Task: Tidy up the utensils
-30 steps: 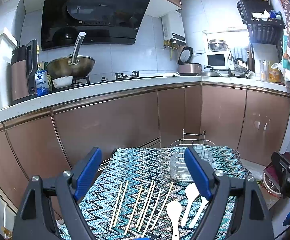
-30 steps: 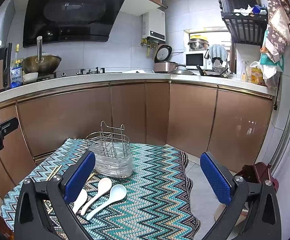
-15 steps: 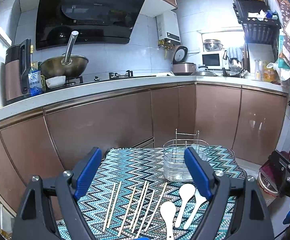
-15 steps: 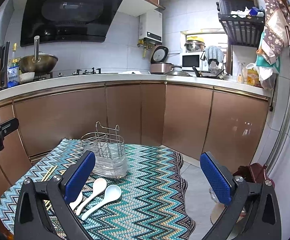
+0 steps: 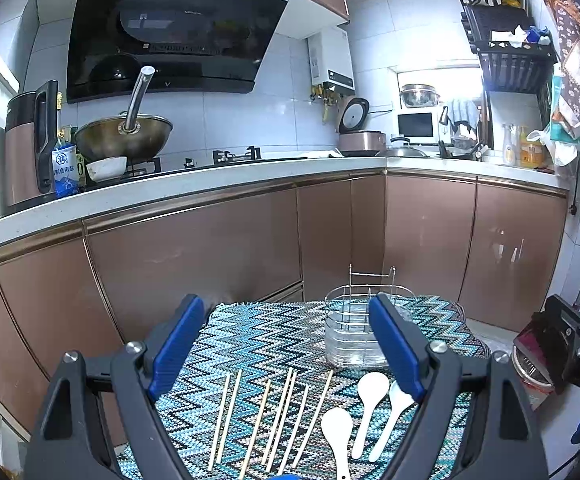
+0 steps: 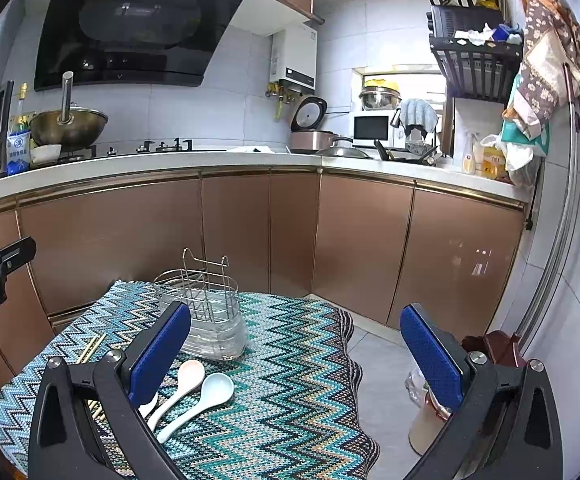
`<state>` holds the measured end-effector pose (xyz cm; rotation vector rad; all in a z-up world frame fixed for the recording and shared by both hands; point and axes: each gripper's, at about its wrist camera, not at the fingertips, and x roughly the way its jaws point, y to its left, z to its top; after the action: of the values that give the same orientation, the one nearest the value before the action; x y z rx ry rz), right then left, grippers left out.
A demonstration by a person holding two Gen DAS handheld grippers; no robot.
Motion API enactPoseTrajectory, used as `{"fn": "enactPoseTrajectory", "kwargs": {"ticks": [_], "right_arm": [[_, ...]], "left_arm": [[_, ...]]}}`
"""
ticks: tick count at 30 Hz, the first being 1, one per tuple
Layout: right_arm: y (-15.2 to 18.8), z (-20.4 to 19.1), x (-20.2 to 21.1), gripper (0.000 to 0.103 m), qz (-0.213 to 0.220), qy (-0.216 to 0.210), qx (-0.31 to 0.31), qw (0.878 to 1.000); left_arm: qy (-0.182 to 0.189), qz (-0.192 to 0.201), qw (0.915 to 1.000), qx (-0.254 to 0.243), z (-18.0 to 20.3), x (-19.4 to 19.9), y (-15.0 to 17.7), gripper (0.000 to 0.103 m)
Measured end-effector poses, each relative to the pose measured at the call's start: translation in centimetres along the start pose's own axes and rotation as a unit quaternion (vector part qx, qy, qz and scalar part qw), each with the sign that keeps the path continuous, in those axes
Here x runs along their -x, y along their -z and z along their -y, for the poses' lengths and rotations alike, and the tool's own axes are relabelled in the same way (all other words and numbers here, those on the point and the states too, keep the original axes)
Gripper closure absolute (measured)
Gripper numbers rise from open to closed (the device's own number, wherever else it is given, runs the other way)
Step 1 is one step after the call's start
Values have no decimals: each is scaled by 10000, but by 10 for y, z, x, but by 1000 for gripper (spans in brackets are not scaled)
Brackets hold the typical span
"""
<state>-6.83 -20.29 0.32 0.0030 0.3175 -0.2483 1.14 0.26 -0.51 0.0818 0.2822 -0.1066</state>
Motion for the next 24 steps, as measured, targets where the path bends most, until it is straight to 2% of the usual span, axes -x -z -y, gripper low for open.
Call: {"fn": "enactPoseTrajectory", "kwargs": {"ticks": [17, 24], "right_arm": [[-12, -16, 24, 0, 178, 258, -44, 9995], [-17, -25, 25, 0, 256, 204, -98, 9994]], "left_arm": [[80, 38, 9999, -68, -26, 3, -4, 19], [-19, 76, 9999, -84, -41, 0, 0, 19]]}}
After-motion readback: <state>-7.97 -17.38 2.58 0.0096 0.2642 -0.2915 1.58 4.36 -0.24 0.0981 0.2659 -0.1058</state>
